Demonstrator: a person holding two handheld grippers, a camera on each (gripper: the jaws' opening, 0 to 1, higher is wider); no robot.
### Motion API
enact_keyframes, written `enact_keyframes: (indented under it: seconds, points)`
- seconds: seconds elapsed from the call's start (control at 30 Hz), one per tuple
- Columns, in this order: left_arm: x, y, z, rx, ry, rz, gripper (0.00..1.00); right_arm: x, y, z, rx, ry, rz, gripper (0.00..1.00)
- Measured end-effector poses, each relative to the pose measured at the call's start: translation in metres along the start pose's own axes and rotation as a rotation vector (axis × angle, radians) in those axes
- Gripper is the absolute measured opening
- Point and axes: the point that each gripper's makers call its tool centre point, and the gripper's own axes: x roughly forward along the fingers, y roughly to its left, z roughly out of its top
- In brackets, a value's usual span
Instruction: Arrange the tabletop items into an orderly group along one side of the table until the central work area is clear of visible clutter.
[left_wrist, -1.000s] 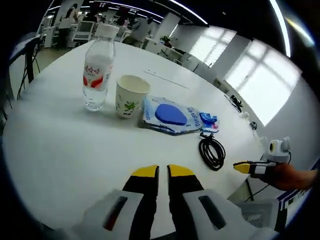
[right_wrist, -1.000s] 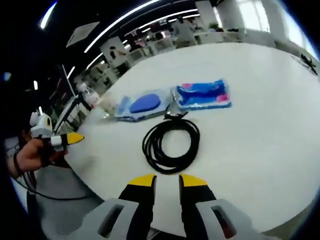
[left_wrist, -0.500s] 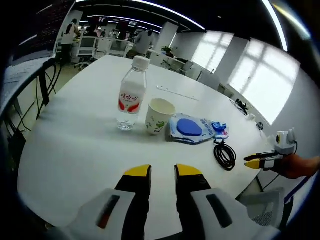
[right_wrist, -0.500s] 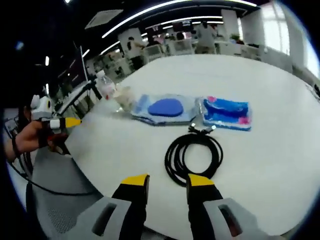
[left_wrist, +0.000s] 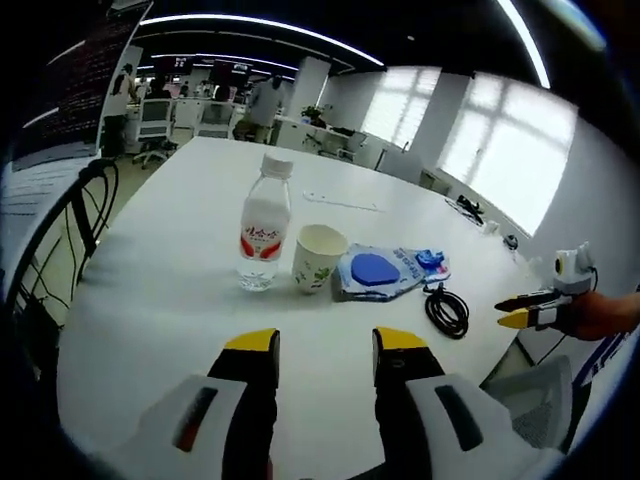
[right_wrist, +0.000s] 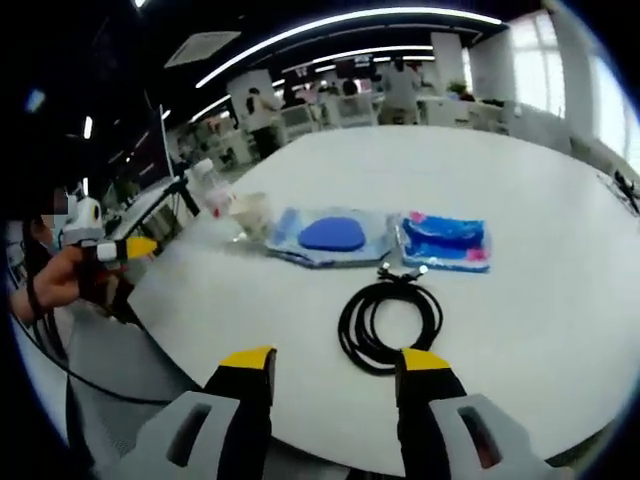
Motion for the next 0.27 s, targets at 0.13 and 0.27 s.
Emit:
enact_keyframes:
  seconds: [0.13,0.27]
  points:
    - [-0.002,0.0,-0.003,-0.016,-0.011,-0.021,0.35,0.0,0.002,-0.006,0.013,0.003,-0.01,0.48]
    - [-0.003,0.001,-0.013,-0.018,0.002,-0.021,0.36,-0.002,0.002,-0.014,0.038,0.005,-0.027,0.49]
